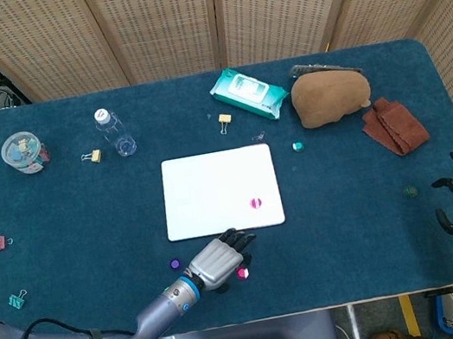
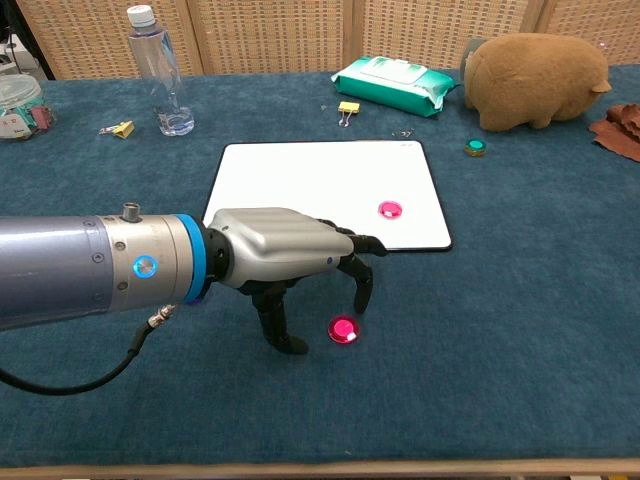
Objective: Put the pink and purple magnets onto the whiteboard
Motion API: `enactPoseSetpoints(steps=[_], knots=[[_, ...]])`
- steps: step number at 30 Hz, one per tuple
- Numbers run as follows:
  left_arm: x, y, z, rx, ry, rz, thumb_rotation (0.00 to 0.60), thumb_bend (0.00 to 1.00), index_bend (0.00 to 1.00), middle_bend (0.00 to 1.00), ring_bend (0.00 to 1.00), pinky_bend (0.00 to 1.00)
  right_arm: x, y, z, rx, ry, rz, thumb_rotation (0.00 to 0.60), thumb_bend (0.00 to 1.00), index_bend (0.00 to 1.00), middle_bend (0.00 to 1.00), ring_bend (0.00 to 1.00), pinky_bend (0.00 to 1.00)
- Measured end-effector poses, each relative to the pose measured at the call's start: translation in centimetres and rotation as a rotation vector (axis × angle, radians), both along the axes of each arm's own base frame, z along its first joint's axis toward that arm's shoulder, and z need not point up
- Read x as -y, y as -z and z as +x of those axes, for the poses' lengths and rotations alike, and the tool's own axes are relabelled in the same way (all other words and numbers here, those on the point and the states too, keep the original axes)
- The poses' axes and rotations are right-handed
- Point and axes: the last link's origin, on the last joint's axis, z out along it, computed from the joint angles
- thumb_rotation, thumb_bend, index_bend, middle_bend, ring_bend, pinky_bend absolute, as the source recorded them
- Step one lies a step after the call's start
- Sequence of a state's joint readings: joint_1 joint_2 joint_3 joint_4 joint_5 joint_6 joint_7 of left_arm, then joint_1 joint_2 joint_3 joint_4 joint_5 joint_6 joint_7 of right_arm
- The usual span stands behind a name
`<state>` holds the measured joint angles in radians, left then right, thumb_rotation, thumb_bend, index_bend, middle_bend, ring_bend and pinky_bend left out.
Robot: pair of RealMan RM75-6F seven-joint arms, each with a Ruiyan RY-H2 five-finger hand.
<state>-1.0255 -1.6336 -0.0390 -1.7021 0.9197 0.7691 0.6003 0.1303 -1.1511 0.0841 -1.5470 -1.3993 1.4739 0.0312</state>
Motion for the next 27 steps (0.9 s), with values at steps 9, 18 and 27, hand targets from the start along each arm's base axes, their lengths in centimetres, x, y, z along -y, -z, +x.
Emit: enactPoseSetpoints(steps=[9, 18, 27], knots=[[-0.2, 0.7, 0.3, -0.010, 0.004, 0.010, 0.600, 0.25, 0.36, 0.00, 0.00, 0.00, 0.1, -0.1, -0.1, 0.005, 0.002, 0.000, 0.600, 0.42, 0.34, 0.00, 0.00, 0.00], [-0.2, 1.2, 0.7, -0.012, 0.015, 0.019, 0.600, 0.25, 0.47, 0.00, 0.00, 0.00, 0.1, -0.2, -0.1, 0.010, 0.007, 0.000, 0.600, 0.42, 0.34, 0.00, 0.00, 0.00], [0.1, 1.4, 0.8, -0.021, 0.030, 0.050, 0.600, 0.28, 0.60, 0.00, 0.00, 0.00, 0.1, -0.2, -0.1, 0.016, 0.005, 0.003, 0.600, 0.42, 0.34, 0.00, 0.00, 0.00]])
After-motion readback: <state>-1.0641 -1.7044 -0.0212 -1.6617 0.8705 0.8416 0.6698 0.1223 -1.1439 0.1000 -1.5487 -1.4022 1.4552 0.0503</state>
